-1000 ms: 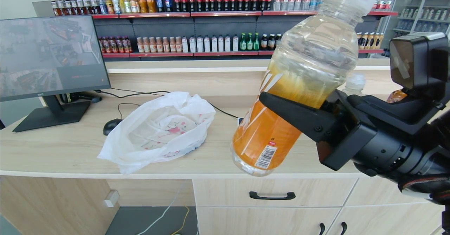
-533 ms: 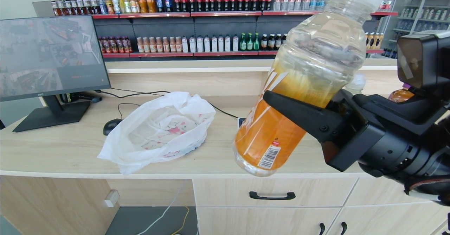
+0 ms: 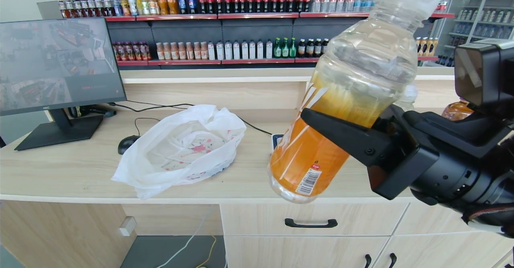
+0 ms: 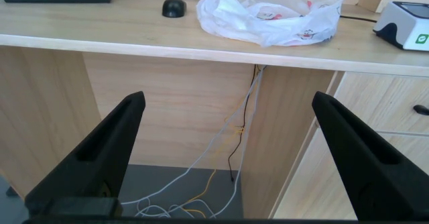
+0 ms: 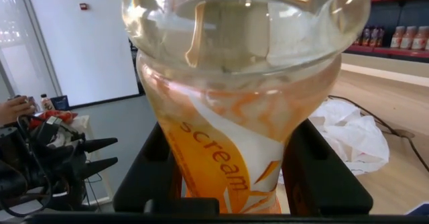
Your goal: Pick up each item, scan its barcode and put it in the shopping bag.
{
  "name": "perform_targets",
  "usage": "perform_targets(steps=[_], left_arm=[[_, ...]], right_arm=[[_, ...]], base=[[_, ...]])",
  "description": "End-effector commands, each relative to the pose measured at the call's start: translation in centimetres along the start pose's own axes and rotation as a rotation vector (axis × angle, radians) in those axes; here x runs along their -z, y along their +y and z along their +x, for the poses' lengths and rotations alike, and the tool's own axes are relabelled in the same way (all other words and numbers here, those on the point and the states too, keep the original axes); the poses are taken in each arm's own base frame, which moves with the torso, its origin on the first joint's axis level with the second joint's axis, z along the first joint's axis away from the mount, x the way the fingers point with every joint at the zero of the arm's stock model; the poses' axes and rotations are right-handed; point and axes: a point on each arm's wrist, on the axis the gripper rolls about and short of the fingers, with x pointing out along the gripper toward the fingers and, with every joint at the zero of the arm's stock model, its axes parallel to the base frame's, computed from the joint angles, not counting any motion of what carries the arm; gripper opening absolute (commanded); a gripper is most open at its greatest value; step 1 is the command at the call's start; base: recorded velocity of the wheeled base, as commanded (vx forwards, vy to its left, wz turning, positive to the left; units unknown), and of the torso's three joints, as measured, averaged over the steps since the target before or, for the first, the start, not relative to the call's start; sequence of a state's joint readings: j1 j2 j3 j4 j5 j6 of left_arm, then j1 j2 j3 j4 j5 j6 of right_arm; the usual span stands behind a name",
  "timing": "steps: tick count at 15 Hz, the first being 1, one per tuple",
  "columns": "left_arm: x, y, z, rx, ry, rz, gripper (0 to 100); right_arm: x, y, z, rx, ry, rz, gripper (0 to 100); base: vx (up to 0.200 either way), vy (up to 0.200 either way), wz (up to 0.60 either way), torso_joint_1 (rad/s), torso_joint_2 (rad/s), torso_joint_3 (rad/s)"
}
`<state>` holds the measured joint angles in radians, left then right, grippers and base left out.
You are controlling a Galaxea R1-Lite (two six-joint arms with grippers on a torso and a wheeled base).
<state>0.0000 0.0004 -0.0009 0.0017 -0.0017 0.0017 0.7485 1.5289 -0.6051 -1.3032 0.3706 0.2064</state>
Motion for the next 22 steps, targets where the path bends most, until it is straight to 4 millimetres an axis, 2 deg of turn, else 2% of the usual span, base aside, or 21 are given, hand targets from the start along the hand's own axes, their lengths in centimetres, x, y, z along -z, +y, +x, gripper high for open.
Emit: perform_targets(steps=[1, 8, 13, 15, 17, 18, 20, 22], left_arm=[[0.0, 0.0, 0.0, 0.000, -0.001, 0.000, 100], [0.0, 0.0, 0.0, 0.000, -0.001, 0.000, 100], [0.0, 0.0, 0.0, -0.002, -0.001, 0.000, 100], [0.0, 0.0, 0.0, -0.002, -0.001, 0.000, 100], [0.0, 0.0, 0.0, 0.000, -0.001, 0.000, 100], [0.0, 0.0, 0.0, 0.000, 0.000, 0.000, 100], [0.0, 0.0, 0.0, 0.000, 0.000, 0.000, 100], [0.0, 0.0, 0.0, 0.000, -0.001, 0.000, 100]], right_arm=[[0.3, 0.0, -0.1, 0.003, 0.009, -0.002, 0], [0.7, 0.0, -0.5, 0.014, 0.026, -0.016, 0], [1.3, -0.9, -0.9, 0.135, 0.070, -0.072, 0], [2.3, -1.2, -1.4, 0.215, 0.106, -0.113, 0], [3.3, -2.1, -1.8, 0.513, 0.094, -0.197, 0], [3.9, -2.2, -1.8, 0.579, 0.093, -0.222, 0], [4.8, -2.5, -2.2, 0.623, 0.102, -0.275, 0], [4.7, -3.2, -2.2, 0.649, 0.101, -0.295, 0]], base=[[0.000, 0.000, 0.00, 0.000, 0.00, 0.000], [0.000, 0.000, 0.00, 0.000, 0.00, 0.000], [0.000, 0.000, 0.00, 0.000, 0.00, 0.000], [0.000, 0.000, 0.00, 0.000, 0.00, 0.000], [0.000, 0.000, 0.00, 0.000, 0.00, 0.000], [0.000, 0.000, 0.00, 0.000, 0.00, 0.000], [0.000, 0.000, 0.00, 0.000, 0.00, 0.000], [0.000, 0.000, 0.00, 0.000, 0.00, 0.000]])
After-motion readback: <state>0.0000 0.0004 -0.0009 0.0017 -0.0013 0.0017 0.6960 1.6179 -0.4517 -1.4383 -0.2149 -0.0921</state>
